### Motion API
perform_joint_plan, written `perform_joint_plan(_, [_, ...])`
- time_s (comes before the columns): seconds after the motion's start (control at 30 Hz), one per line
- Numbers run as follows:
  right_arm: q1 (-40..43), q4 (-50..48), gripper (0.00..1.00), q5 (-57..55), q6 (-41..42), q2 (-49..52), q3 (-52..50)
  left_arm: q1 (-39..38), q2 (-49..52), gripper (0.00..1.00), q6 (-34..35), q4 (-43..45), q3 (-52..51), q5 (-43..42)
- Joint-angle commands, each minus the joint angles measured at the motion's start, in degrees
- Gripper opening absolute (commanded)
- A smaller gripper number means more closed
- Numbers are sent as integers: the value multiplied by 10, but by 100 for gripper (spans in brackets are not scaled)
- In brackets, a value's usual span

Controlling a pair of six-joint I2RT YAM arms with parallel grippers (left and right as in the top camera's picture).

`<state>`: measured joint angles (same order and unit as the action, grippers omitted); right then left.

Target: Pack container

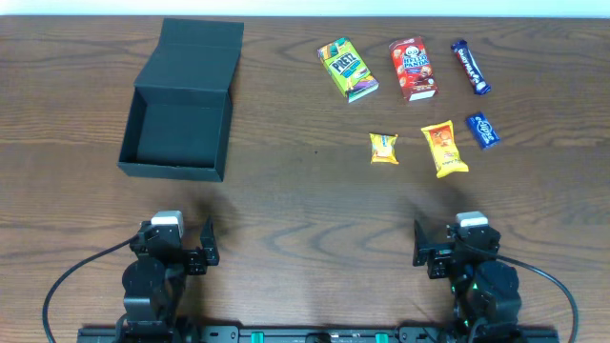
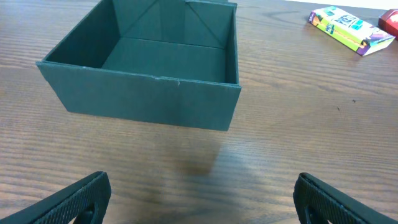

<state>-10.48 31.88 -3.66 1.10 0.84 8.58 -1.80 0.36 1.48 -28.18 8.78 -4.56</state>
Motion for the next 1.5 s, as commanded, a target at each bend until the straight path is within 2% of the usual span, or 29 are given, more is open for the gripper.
perform_joint_plan(0.0, [-4, 1, 99, -6, 10, -3, -1, 3, -2, 95, 2, -2, -9, -9])
perform_joint_plan(1.1, [-4, 1, 99, -6, 10, -3, -1, 3, -2, 95, 2, 0, -9, -9])
perform_joint_plan(1.33, [-4, 1, 99, -6, 10, -3, -1, 3, -2, 95, 23, 2, -9, -78])
perform_joint_plan(1.47, [-4, 1, 99, -6, 10, -3, -1, 3, -2, 95, 35, 28, -9, -89])
